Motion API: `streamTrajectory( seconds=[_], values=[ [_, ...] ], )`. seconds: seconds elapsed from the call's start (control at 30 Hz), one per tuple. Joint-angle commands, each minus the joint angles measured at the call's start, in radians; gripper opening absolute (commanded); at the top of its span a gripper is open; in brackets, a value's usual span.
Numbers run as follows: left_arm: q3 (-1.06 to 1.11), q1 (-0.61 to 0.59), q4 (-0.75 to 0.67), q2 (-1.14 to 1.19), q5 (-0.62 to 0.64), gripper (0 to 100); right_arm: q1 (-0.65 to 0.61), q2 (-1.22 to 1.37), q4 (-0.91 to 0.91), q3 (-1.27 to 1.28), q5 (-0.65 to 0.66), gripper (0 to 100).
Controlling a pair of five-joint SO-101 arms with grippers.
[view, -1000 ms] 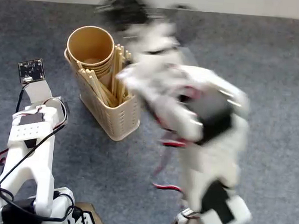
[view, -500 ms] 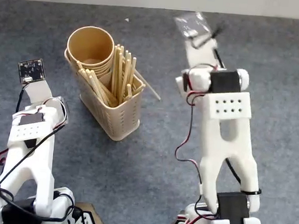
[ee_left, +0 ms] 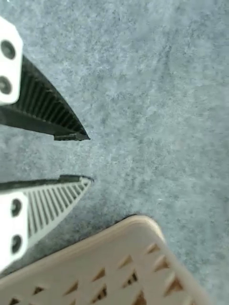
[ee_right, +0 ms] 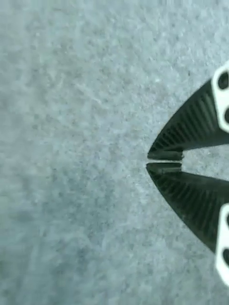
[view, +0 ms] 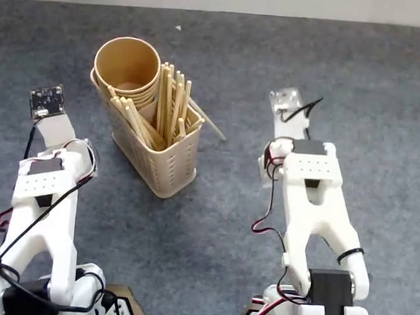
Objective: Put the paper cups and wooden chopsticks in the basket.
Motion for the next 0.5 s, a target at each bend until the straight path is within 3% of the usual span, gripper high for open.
streamTrajectory(
  seconds=[0.0,0.27,0.47],
  values=[
    [-0.062,0.022,0.051,-0.03,-0.009,10,0.013,-0.142,-0.019,0.033,-0.008,0.5],
    [-0.033,0.022,0.057,-0.216,-0.072,10,0.015,-0.533,-0.033,0.275,-0.002,0.5],
    [0.073,0.088,0.054,-0.326,-0.069,10,-0.061,-0.665,-0.354,0.453,0.0,2.6]
  ],
)
